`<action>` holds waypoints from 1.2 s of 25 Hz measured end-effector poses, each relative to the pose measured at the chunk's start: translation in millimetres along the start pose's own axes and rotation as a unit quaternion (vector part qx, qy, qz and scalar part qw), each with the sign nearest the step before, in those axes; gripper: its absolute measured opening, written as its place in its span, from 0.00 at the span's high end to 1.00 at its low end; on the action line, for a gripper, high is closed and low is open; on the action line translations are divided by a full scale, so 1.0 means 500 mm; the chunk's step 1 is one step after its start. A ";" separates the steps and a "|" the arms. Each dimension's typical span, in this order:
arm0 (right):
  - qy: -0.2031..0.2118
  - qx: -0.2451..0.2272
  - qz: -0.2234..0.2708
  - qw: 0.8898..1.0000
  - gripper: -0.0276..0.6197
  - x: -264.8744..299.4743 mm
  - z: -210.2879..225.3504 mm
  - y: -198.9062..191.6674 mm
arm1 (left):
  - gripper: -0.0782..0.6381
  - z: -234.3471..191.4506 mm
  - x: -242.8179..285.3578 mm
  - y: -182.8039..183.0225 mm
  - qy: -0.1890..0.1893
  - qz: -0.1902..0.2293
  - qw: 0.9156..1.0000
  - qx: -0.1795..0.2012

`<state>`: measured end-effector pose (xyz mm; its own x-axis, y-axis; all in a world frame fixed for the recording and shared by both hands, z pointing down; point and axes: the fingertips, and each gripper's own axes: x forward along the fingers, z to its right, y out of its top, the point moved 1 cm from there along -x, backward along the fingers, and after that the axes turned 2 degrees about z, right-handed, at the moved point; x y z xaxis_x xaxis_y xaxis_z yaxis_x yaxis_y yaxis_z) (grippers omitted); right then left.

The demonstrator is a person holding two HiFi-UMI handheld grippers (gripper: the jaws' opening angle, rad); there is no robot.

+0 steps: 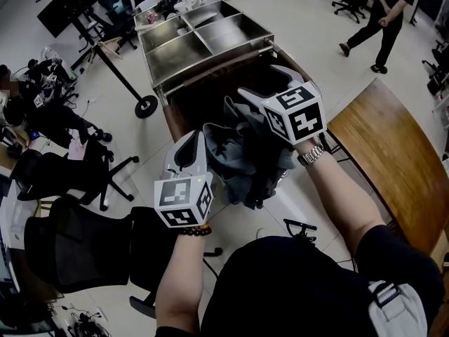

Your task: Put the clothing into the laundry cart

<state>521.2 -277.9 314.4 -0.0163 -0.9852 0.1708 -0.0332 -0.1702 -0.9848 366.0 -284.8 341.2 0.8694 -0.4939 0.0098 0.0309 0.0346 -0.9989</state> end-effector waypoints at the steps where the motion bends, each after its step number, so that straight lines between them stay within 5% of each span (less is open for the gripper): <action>1: 0.001 0.000 0.001 1.000 0.38 -0.003 -0.003 0.000 | 0.89 0.002 -0.004 -0.001 0.001 0.000 1.000 0.000; 30: -0.041 -0.015 0.026 0.999 0.46 -0.305 -0.258 0.018 | 0.89 0.144 -0.275 0.088 -0.085 0.019 0.996 0.016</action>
<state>394.4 -126.2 283.5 0.0629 -0.9914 0.1146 -0.0649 -0.1186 -0.9908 283.3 -152.9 299.2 0.9414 -0.3368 -0.0170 0.0104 0.0795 -0.9968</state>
